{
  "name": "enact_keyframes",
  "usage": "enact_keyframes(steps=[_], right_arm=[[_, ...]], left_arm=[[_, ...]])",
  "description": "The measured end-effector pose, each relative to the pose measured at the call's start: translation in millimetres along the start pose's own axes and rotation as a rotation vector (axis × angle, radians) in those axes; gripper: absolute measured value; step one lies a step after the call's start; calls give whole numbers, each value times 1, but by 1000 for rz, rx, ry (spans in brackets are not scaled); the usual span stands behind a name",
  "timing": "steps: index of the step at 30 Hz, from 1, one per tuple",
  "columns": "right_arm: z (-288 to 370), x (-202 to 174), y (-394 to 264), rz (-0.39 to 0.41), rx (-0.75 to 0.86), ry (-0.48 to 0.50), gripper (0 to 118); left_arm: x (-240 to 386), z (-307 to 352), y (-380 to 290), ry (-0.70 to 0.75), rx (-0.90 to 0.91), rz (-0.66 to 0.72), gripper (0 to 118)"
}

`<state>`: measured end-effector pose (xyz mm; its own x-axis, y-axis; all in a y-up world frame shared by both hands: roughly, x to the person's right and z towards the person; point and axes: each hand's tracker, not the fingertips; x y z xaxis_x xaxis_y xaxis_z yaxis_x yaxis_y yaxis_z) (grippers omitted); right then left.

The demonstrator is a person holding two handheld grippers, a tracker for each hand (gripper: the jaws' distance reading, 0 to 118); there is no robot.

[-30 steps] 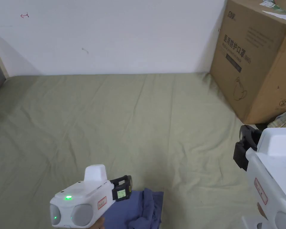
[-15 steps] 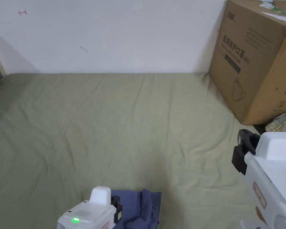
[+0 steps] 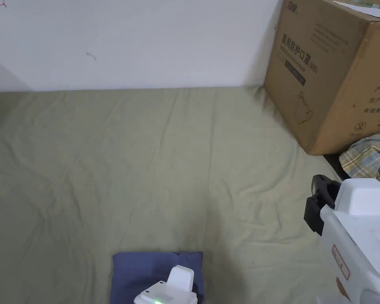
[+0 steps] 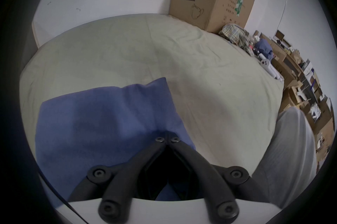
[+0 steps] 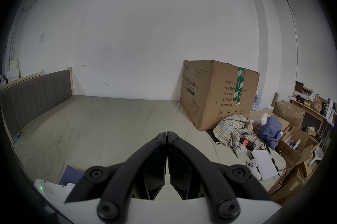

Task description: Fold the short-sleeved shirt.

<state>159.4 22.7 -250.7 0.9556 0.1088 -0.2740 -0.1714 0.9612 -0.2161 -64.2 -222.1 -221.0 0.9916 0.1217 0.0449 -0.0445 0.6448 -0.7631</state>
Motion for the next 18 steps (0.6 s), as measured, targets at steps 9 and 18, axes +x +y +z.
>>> enact_keyframes(steps=[9,18], right_arm=[[7,-6,6,-14,-5,-3,0],[21,-17,21,-9,67,27,0]], left_arm=[[1,9,0,22,22,24,0],[-45,126,61,7,421,115,0]])
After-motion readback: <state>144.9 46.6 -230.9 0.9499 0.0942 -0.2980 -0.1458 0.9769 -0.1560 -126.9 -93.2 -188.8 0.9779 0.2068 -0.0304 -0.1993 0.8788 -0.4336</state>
